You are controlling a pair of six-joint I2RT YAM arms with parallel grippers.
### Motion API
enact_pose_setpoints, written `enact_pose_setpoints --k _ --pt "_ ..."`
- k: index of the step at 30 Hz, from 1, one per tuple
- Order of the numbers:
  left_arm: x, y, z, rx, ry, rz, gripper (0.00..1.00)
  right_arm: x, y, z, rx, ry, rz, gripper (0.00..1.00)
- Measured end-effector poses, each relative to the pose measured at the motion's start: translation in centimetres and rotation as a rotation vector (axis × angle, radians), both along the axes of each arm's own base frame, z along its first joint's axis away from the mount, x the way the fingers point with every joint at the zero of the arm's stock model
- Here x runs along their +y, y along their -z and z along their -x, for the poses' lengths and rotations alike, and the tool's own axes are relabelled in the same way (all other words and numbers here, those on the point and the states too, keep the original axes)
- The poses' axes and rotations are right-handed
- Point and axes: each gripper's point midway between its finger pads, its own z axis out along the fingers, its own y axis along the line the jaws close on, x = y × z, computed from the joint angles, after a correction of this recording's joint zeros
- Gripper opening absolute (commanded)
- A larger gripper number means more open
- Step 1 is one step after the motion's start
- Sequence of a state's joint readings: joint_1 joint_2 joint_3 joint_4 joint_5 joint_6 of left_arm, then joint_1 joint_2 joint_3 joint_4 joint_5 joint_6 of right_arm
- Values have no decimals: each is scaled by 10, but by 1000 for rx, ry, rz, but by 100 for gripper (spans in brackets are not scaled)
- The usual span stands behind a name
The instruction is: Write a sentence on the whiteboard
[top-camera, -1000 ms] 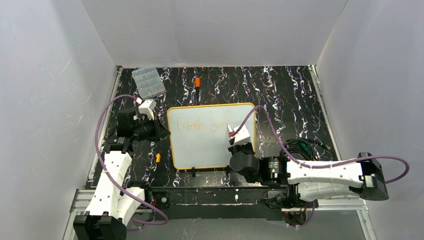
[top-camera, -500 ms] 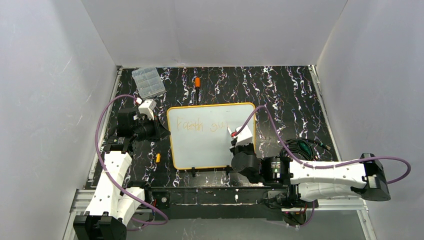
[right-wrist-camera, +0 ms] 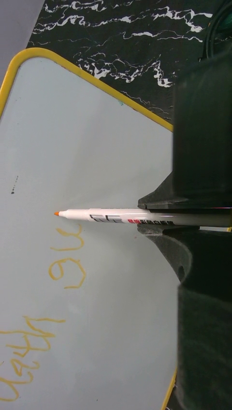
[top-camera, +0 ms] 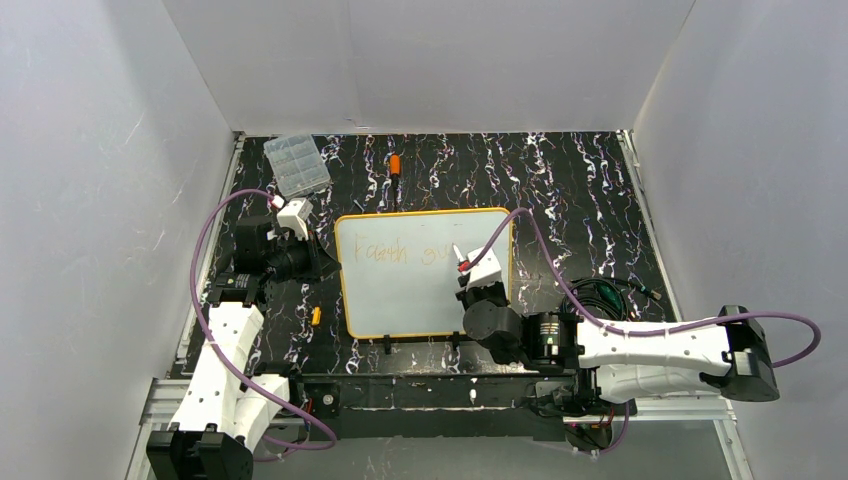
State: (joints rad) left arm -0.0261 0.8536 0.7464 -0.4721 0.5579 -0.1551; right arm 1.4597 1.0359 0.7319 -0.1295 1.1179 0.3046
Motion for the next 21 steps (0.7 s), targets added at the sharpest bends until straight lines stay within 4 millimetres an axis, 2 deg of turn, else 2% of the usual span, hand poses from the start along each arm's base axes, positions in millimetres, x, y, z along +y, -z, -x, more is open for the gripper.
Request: enact_pose_setpoints --k 9,21 --pt "0 0 0 1 -1 1 7 2 -7 -4 -31 8 3 1" --pt "0 0 0 1 -1 1 7 -2 0 -14 -24 37 27 1"
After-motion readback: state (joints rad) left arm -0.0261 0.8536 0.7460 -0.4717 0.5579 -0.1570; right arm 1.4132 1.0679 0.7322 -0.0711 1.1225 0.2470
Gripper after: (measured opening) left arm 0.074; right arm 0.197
